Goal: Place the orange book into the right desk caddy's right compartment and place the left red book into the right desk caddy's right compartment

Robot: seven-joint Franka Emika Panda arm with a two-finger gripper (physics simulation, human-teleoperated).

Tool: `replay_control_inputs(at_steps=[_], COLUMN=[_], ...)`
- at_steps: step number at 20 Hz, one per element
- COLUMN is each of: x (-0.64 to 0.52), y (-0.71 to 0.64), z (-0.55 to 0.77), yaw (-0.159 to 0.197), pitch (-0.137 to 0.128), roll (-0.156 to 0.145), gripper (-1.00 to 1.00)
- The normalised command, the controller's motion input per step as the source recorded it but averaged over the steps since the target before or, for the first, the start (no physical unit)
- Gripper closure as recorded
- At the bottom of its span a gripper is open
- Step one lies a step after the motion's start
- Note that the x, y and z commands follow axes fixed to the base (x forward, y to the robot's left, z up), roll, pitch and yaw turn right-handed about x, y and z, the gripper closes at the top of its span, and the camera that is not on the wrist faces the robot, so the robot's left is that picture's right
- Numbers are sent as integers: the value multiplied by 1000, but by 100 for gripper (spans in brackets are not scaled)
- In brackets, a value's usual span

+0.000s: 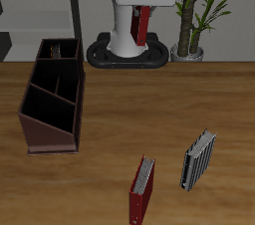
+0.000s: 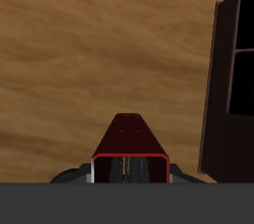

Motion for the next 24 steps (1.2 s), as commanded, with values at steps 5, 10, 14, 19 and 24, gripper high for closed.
replay_control_inputs(at_steps=[5,10,14,19,24], x=[-353,-223,-107,-4,147], y=[-504,-520,-498,-668,-595], z=[385,416,274,228,8], yaw=[-35,-13,2,-24,19], pitch=[-3,-12,3,9,18], roll=[11,22,19,-37,-23], gripper=[100,100,100,100,100])
